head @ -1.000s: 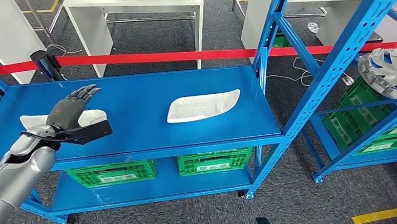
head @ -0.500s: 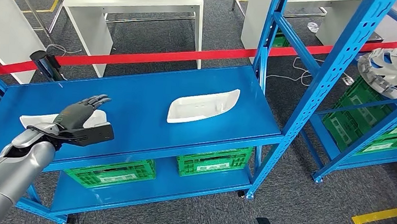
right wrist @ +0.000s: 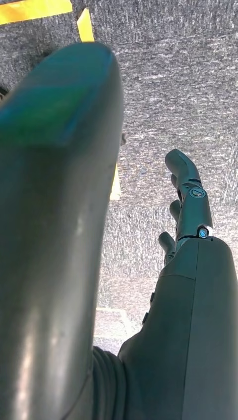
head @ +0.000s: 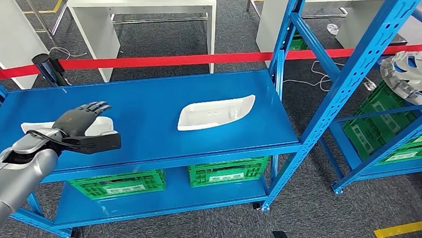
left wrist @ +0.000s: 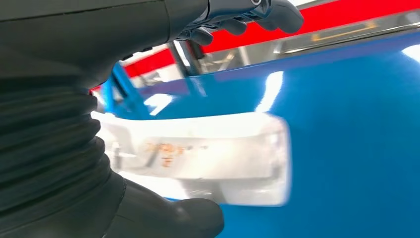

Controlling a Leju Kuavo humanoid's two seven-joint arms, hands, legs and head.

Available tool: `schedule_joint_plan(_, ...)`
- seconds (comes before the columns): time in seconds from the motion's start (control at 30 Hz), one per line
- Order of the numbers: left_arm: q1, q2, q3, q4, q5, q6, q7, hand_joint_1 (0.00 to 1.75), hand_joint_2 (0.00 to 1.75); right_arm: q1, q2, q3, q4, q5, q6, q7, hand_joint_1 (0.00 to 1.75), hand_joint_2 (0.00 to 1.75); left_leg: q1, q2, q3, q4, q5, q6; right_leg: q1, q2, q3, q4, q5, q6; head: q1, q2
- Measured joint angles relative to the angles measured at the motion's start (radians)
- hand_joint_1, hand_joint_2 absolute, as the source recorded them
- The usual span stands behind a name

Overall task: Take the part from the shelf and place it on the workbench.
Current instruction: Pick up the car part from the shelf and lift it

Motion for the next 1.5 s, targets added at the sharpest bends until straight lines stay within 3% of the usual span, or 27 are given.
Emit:
schedule_joint_plan(0.2,-0.014,-0.010,-0.041,0.075,-0.043,0.020,0.044,0.26,1.75,0.000,0.000,-0.009,0.000,0.001,-0.001,0.000,0.00,0.00,0.000,0.000,0.000,0.000,0.000,0.000,0.000,0.000,0.000,0.000,0.000,0.000,0.000,0.000)
schedule_joint_plan(0.33,-0.018,-0.014,-0.051,0.098,-0.045,0.023,0.047,1.51,1.75,0.000,0.000,-0.013,0.000,0.001,-0.002,0.000,0.00,0.00,0.000,0.000,0.000,0.000,0.000,0.000,0.000,0.000,0.000,0.000,0.000,0.000,0.000,0.000)
schedule_joint_plan(0.5,-0.019,-0.014,-0.054,0.104,-0.045,0.023,0.048,1.54,1.75,0.000,0.000,-0.013,0.000,0.001,-0.002,0.000,0.00,0.00,0.000,0.000,0.000,0.000,0.000,0.000,0.000,0.000,0.000,0.000,0.000,0.000,0.000,0.000)
schedule_joint_plan(0.67,-0.030,-0.017,-0.059,0.160,-0.060,0.006,0.071,1.75,1.75,0.000,0.000,-0.015,0.000,-0.002,-0.006,0.007,0.00,0.00,0.000,0.000,0.000,0.000,0.000,0.000,0.000,0.000,0.000,0.000,0.000,0.000,0.000,0.000)
schedule_joint_plan(1.33,-0.066,-0.078,-0.075,0.230,-0.102,-0.007,0.091,1.75,1.75,0.000,0.003,-0.048,0.000,-0.018,-0.021,0.004,0.00,0.00,0.000,-0.001,0.000,0.000,0.000,0.000,0.000,-0.001,0.001,0.000,0.000,0.001,0.000,0.000)
schedule_joint_plan(1.5,-0.060,-0.085,-0.075,0.231,-0.104,0.053,0.083,1.75,1.75,0.000,0.004,-0.052,0.000,-0.018,-0.021,0.004,0.00,0.00,0.000,-0.001,0.000,0.000,0.000,0.000,0.000,-0.001,0.001,0.000,0.000,0.001,0.000,0.000)
